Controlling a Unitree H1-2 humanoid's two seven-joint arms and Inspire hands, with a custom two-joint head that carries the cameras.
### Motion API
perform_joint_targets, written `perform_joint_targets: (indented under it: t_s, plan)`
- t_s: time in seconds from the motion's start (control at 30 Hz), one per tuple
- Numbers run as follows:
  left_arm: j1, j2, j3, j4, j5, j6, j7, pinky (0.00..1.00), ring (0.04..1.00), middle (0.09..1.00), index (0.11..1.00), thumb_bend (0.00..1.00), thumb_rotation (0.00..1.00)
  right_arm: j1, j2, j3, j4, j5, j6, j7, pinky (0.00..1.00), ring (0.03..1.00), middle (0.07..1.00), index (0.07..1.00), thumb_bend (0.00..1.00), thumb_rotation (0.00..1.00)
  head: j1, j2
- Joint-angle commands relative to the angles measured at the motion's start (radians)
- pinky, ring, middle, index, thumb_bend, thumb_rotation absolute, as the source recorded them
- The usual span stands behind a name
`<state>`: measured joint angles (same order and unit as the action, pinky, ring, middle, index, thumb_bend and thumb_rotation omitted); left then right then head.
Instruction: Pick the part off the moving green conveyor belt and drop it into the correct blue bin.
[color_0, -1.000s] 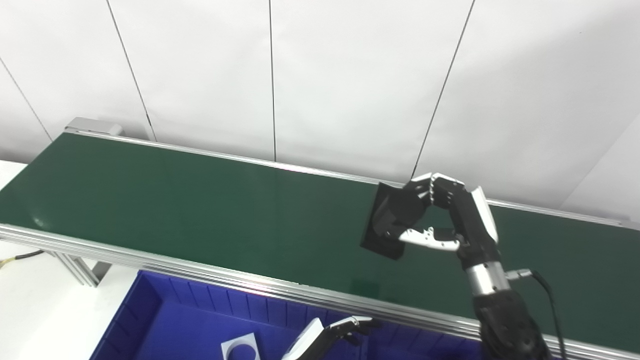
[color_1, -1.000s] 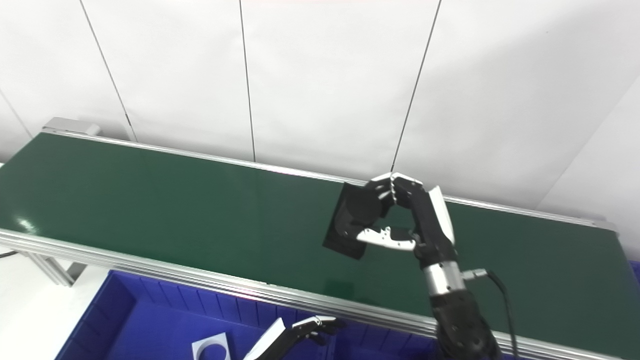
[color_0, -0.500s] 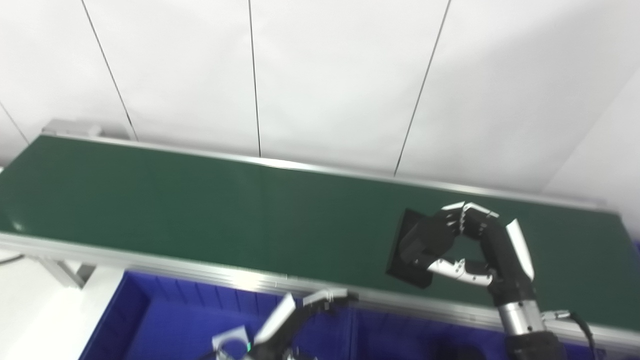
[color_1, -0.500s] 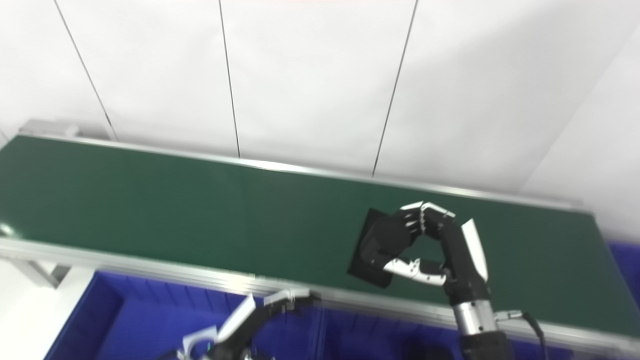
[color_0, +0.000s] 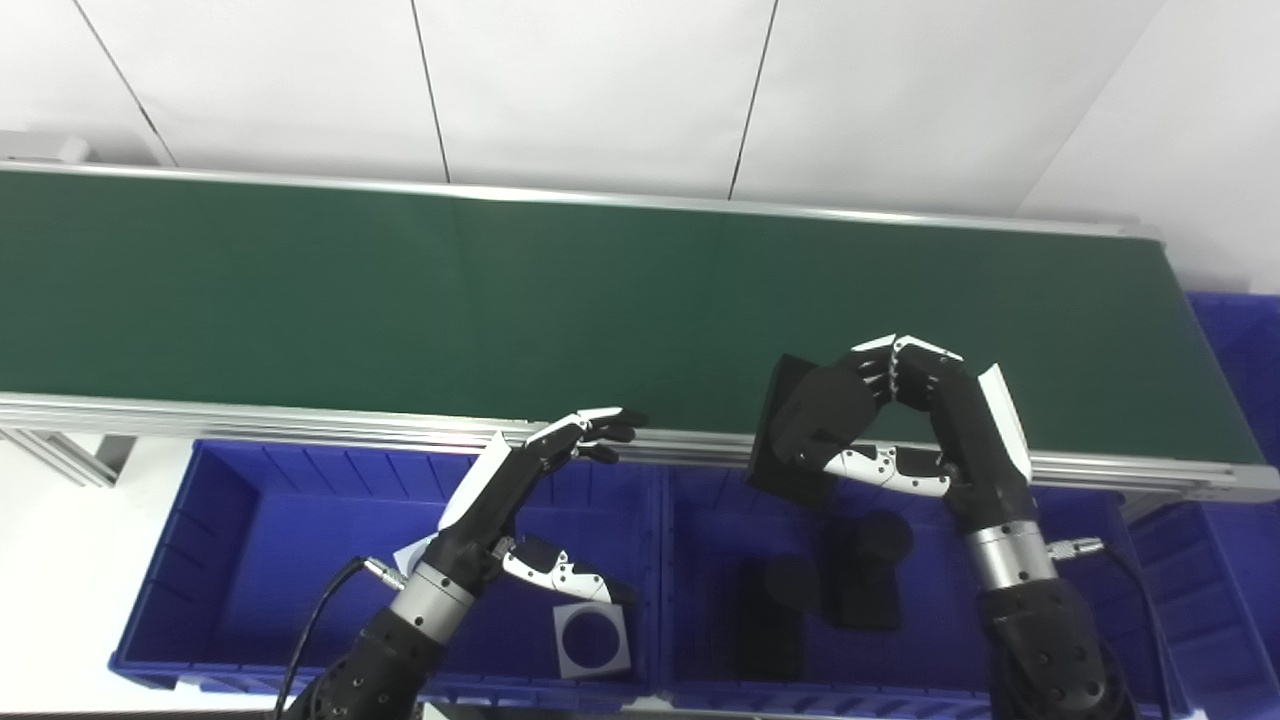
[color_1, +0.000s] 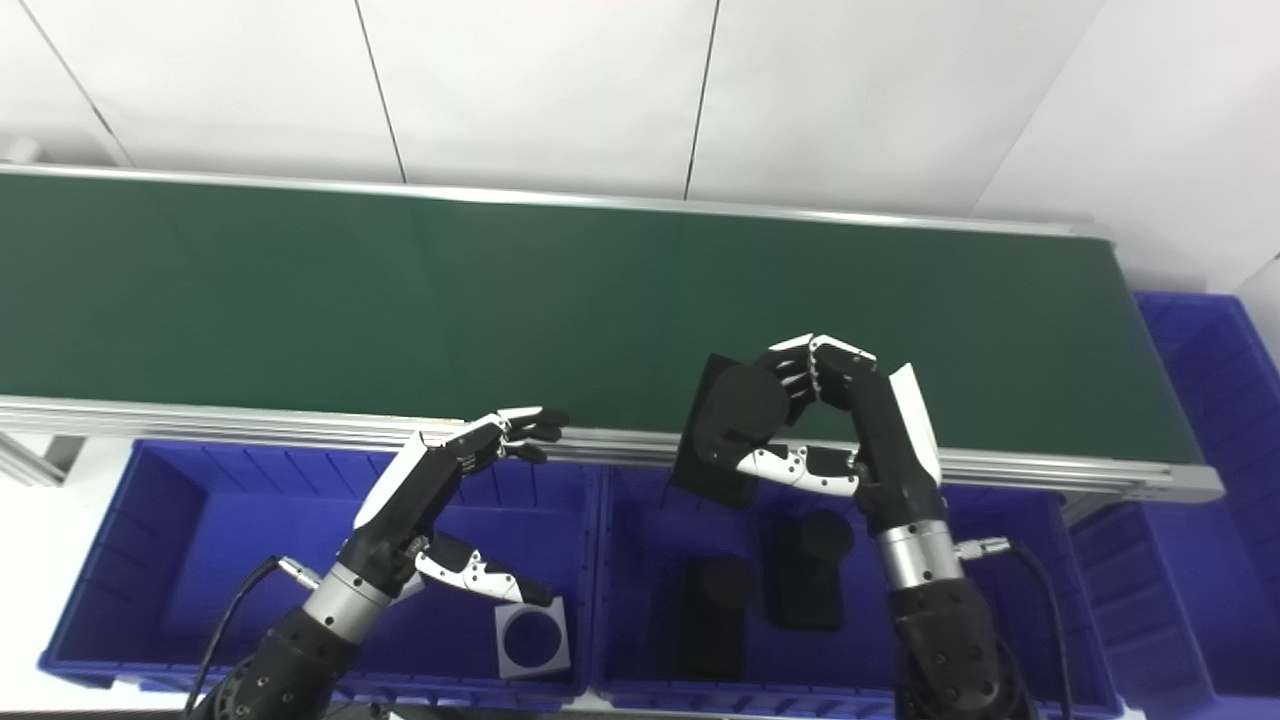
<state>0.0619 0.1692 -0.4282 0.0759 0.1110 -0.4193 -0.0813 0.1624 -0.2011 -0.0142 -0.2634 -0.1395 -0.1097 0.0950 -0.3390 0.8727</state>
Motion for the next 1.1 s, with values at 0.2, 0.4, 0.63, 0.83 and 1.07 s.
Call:
perform_joint_targets:
  t_s: [0.2,0.4,0.63,0.83,1.07]
  plan:
    - [0.002,-0.016,0.053,-0.074,-0.001,0.012,-0.054,0.69,0.785,0.833,0.788,1.00,0.15,0.047,0.008,-0.001,-0.074,-0.028,0.070,-0.006,0.30,0.393,0.484,0.527,0.52,0.00,-0.019,0.052]
    - [0.010,-0.022,0.074,-0.111,0.004,0.043,-0.082,0.69,0.775,0.832,0.788,1.00,0.16,0.062,-0.006,-0.008,-0.078,-0.035,0.077,-0.001,0.30,0.397,0.474,0.528,0.52,0.00,-0.020,0.077]
    - [0.023,-0.033,0.087,-0.136,0.025,0.069,-0.093,0.68,0.768,0.822,0.781,1.00,0.16,0.117,-0.050,-0.054,-0.043,-0.019,0.031,-0.007,0.31,0.405,0.471,0.524,0.52,0.00,-0.001,0.077]
    - [0.025,-0.037,0.094,-0.132,0.025,0.062,-0.099,0.68,0.771,0.824,0.783,1.00,0.15,0.170,-0.096,-0.122,0.001,0.018,0.034,-0.007,0.31,0.397,0.471,0.528,0.52,0.00,0.000,0.075]
    - [0.027,-0.035,0.102,-0.129,0.024,0.060,-0.108,0.67,0.766,0.821,0.783,1.00,0.15,0.184,-0.118,-0.180,0.080,0.034,-0.029,-0.024,0.33,0.399,0.478,0.528,0.52,0.00,-0.001,0.069]
